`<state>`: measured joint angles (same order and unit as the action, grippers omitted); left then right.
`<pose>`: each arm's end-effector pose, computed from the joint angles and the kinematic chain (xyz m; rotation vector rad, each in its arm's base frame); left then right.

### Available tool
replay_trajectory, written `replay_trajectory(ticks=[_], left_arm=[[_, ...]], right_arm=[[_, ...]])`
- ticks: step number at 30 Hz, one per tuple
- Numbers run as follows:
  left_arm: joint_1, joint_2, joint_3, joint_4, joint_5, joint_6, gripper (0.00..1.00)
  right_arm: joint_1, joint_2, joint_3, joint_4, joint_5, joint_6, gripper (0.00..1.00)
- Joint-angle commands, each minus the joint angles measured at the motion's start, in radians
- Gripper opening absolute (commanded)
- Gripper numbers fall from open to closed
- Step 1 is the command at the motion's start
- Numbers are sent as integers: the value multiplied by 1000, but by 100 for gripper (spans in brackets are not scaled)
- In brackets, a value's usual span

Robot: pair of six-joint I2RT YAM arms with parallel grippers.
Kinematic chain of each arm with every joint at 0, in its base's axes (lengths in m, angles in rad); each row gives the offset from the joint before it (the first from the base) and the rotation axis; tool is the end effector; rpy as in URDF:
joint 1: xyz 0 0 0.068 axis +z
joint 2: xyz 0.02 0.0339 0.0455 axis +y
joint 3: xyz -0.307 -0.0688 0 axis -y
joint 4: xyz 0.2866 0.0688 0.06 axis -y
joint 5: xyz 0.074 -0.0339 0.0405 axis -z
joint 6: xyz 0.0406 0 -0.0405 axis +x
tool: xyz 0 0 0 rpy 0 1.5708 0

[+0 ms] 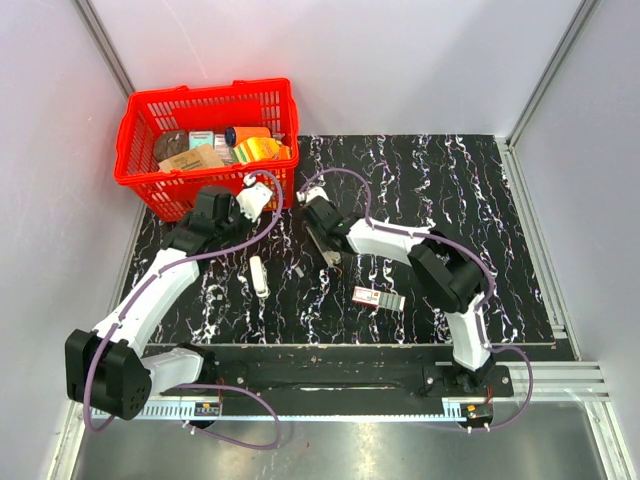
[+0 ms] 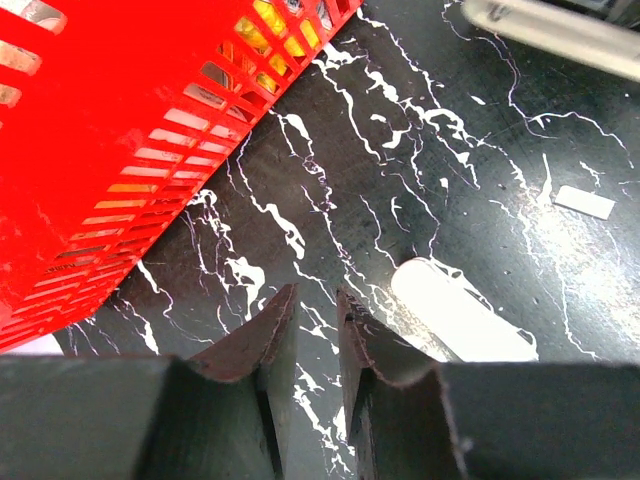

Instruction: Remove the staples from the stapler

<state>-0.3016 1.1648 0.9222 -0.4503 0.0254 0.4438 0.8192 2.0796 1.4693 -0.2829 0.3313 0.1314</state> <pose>0.2666 -0.0840 0.3117 0.8369 2.1035 0.0468 0.3574 0.3630 0.1790 -0.6747 2.3024 0.0302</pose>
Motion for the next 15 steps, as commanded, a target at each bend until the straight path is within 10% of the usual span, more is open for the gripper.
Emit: replay_trajectory(ticks=[1, 15], left_arm=[[4, -13, 40, 1, 41, -30, 26], [5, -36, 21, -4, 42, -30, 27]], right_arm=[[-11, -153, -95, 7, 213, -171, 8], [188, -67, -302, 402, 662, -674, 0]])
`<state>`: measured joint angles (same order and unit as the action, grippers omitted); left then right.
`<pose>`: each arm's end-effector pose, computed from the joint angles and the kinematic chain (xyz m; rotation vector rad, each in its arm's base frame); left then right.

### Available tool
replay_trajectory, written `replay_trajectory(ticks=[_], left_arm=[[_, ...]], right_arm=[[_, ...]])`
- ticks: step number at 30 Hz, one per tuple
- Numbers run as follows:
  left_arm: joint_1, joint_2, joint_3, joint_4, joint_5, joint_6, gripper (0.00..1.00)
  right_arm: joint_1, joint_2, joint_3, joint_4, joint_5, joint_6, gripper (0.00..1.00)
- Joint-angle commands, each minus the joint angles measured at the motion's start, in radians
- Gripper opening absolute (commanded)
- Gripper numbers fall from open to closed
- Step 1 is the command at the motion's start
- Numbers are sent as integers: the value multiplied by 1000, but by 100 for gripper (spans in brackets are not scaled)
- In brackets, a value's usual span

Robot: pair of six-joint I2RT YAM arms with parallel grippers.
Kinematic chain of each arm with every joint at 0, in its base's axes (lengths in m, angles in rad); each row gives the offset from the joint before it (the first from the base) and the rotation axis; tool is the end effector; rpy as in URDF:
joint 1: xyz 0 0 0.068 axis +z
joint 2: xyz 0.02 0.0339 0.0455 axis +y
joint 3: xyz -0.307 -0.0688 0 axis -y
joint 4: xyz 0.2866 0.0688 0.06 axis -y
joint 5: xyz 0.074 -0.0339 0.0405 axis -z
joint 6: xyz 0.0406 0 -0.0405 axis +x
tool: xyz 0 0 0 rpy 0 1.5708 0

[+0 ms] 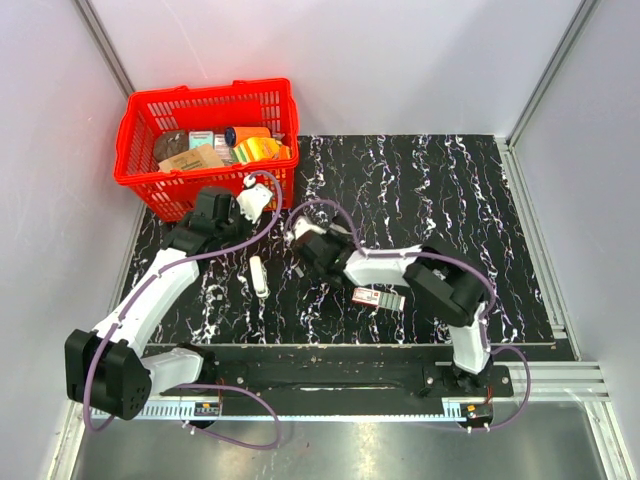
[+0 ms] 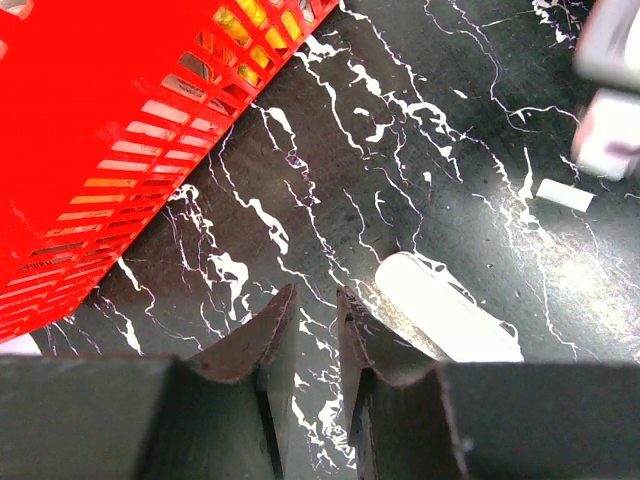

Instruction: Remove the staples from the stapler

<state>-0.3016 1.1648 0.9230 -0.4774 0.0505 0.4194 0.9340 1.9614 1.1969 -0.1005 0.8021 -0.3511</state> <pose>0.2644 -0.0844 0.3097 0.8319 2.1324 0.0034 0.2920 0.3457 0.1645 -1.0316 1.9451 -0.6533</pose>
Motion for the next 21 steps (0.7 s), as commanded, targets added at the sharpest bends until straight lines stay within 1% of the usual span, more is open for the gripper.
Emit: replay_trajectory(ticks=[1, 4, 7, 9, 10, 12, 15, 18, 21], left_arm=[[5, -40, 19, 22, 14, -2, 27], [4, -54, 14, 19, 8, 5, 27], [4, -65, 5, 17, 5, 15, 27], [4, -70, 4, 16, 3, 15, 27], [5, -73, 4, 16, 2, 16, 27], [4, -76, 4, 16, 2, 18, 27], [4, -82, 2, 16, -4, 27, 27], [4, -88, -1, 16, -12, 33, 27], [4, -94, -7, 16, -15, 38, 27]], right_arm=[[89, 71, -25, 222, 204, -193, 0], [117, 97, -16, 214, 227, -183, 6], [135, 97, 13, 179, 233, -158, 20], [140, 82, 45, 122, 220, -120, 26], [143, 67, 62, 51, 201, -89, 30], [152, 30, 92, -17, 155, -39, 41], [176, -12, 95, -48, 132, -35, 55], [189, -22, 92, -109, 100, 15, 60], [212, 7, 72, -131, 126, 53, 63]])
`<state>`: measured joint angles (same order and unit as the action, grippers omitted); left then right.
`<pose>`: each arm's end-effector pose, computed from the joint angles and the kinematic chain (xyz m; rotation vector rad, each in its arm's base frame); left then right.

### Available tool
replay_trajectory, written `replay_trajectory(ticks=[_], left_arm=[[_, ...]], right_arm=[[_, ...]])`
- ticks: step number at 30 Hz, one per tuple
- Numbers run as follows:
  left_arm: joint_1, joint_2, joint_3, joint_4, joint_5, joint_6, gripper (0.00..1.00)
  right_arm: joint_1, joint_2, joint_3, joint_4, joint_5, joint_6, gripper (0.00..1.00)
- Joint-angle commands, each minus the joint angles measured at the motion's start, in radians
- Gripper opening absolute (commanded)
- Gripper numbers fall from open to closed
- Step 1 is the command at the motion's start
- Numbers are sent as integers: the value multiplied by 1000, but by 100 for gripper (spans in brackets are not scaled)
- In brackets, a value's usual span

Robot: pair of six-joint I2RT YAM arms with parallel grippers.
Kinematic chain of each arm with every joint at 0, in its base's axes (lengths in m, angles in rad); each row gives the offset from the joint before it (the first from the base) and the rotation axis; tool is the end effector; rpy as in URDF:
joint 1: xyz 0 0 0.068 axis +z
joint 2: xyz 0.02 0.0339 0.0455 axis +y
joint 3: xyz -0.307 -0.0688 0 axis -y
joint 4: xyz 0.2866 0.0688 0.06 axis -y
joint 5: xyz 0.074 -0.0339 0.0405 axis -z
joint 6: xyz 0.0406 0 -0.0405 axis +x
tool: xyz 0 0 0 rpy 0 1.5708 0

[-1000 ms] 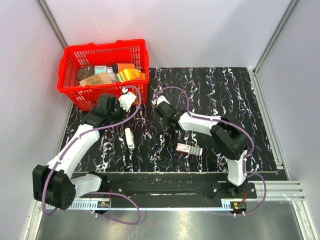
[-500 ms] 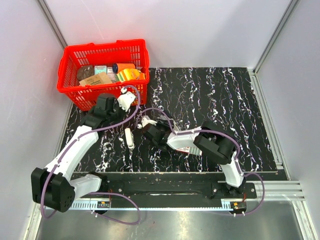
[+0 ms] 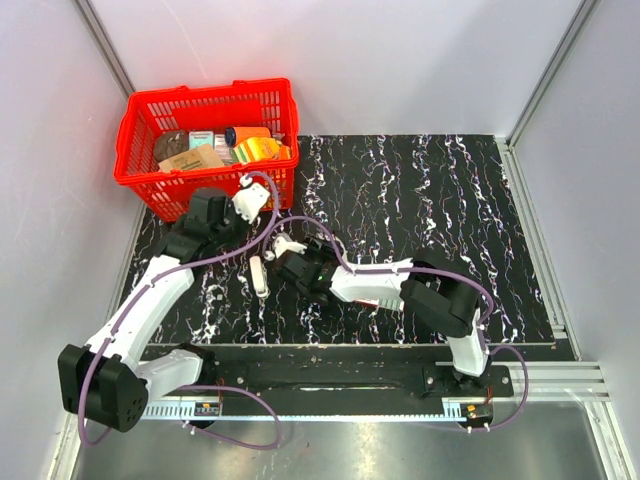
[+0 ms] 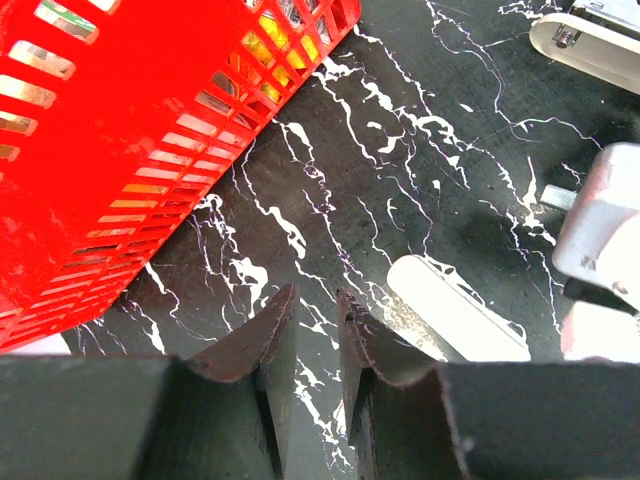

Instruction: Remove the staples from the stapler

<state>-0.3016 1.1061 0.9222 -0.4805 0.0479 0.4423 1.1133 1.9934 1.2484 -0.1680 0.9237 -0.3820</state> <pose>0.2528 -0.0807 0.3239 0.8363 2.0720 0.0231 0.2311 0.3961 0.1654 -1.1789 1.8018 -0.7277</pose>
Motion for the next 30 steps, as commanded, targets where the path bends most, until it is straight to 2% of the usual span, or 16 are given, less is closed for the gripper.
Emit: replay_trajectory(ticks=[1, 6, 9, 15, 18, 23, 30], left_arm=[[4, -37, -9, 19, -14, 15, 27], [5, -40, -16, 19, -14, 19, 27], [4, -38, -13, 17, -13, 21, 27], [4, -19, -6, 17, 16, 1, 27], [2, 23, 12, -1, 104, -14, 31], [-28, 197, 125, -55, 295, -49, 49], [-149, 582, 446, -154, 391, -218, 56]], right_arm=[[40, -18, 23, -86, 4, 110, 64], [51, -70, 55, -154, -92, 258, 70], [11, -129, 114, -192, -169, 320, 73], [-176, -248, 192, -252, -413, 478, 74], [-283, -283, 183, -281, -503, 569, 75], [-430, -376, 71, -259, -663, 701, 77], [-536, -412, -20, -232, -744, 765, 78]])
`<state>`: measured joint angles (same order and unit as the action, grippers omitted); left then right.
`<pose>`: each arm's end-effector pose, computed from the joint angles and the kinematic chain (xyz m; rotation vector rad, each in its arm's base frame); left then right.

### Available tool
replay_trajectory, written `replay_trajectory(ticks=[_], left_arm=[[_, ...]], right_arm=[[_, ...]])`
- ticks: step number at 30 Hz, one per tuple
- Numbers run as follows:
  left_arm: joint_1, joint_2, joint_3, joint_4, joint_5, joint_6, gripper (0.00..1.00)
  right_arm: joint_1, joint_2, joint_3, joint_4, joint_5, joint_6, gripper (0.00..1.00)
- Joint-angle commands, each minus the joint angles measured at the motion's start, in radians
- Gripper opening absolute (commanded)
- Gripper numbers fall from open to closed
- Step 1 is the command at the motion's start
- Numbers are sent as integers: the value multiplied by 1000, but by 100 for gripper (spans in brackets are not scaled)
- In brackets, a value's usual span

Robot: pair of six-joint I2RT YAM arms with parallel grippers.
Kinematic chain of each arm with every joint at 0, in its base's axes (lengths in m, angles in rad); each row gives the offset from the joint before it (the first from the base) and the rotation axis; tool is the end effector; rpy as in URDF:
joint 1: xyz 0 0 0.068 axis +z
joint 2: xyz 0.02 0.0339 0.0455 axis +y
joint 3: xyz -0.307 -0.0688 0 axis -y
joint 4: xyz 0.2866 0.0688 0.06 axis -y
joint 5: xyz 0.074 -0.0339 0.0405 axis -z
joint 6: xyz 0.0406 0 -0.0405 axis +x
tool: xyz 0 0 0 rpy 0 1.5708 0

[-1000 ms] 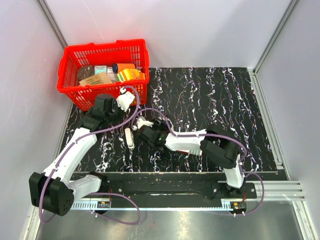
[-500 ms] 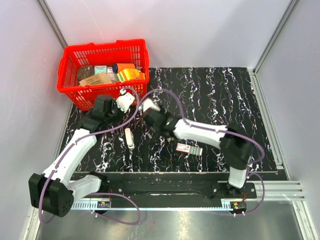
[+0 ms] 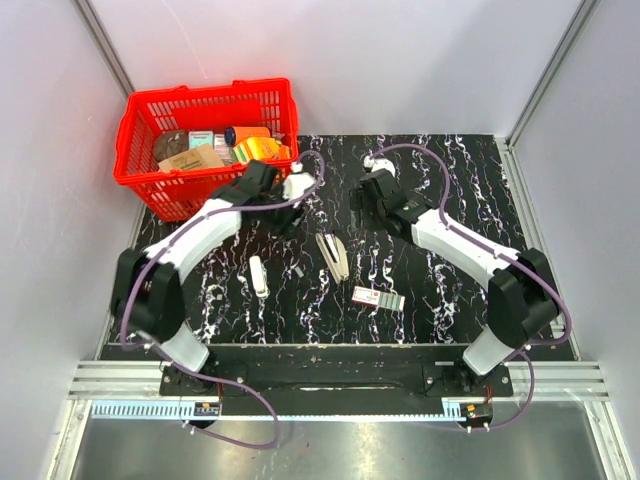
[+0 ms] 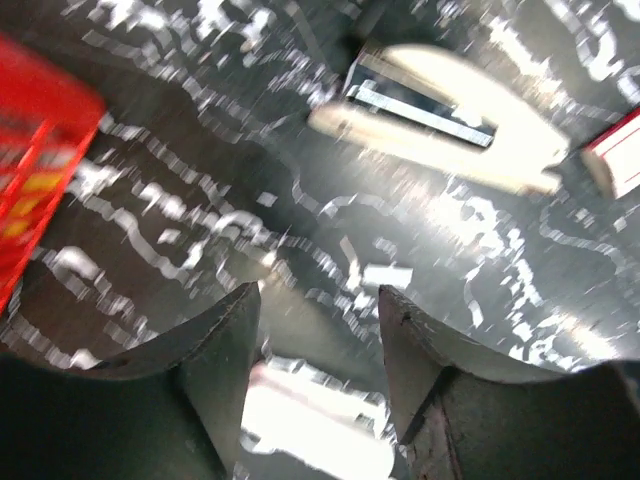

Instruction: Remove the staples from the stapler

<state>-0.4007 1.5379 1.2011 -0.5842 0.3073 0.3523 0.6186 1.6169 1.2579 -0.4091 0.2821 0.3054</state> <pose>0.3344 -0.1550 0.2925 1.0285 2.2509 -0.4028 0.3364 0.2256 0.2971 -0.2219 2.2949 0.1428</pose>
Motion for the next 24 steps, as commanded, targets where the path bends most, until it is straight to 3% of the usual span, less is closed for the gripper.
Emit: replay_trajectory(ticks=[1, 10, 24], left_arm=[[-53, 198, 207, -69, 153, -166, 57], [-55, 478, 373, -94, 282, -389, 58], [-52, 538, 354, -85, 224, -360, 59]], right_arm=[[-60, -40, -43, 18, -121, 89, 78], [-122, -89, -149, 108, -181, 101, 77], [-126, -106, -176, 161, -233, 100, 75]])
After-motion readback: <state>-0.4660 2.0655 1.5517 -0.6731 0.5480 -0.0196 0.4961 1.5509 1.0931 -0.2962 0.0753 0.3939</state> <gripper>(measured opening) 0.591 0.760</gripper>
